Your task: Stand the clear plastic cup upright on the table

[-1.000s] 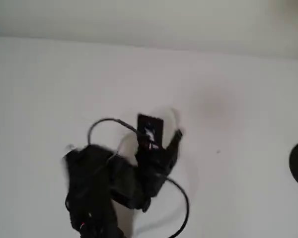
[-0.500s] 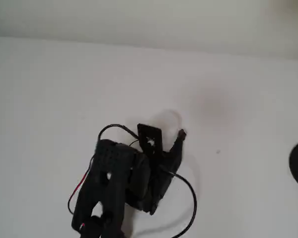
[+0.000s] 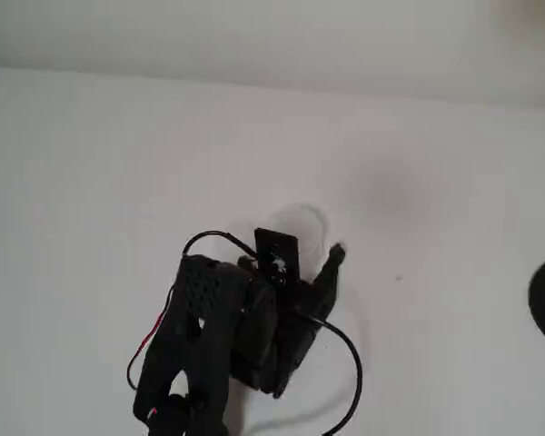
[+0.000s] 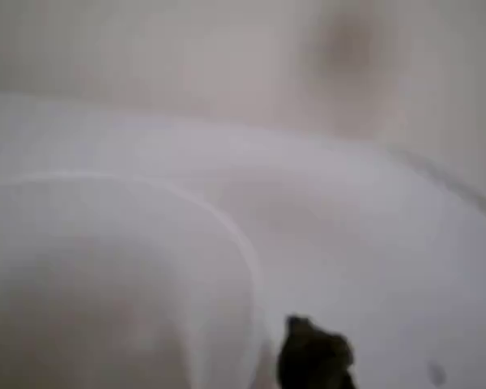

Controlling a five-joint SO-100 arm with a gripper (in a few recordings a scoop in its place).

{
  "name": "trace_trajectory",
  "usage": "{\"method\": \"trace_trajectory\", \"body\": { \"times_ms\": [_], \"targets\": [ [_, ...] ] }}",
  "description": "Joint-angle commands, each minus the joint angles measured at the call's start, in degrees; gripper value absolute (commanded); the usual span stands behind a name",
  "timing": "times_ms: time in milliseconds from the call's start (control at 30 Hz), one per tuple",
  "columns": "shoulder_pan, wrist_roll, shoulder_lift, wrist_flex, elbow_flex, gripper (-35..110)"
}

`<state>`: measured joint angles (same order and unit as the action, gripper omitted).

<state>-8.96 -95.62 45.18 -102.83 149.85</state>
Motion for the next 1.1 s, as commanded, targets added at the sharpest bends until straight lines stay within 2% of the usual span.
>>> {"method": "trace_trajectory", "body": {
  "times_ms": [0, 100, 267, 333, 500, 633, 733, 1067],
  "targets": [
    [-0.88, 2.81, 17.14, 4.66, 6.86, 75],
    [-1.49, 4.83, 27.69, 10.81, 10.46, 75],
    [-2.02, 8.61, 53.26, 31.64, 16.79, 75],
    [-2.11, 10.28, 67.32, 45.09, 18.81, 75],
    [-1.41, 17.05, 106.44, 89.74, 18.02, 74],
    [0.35, 22.15, 128.58, 113.47, 18.02, 74],
    [0.88, 29.09, 141.86, 127.44, 18.02, 71],
    [-1.41, 60.47, 143.17, 151.61, 8.88, 33]
  ]
}}
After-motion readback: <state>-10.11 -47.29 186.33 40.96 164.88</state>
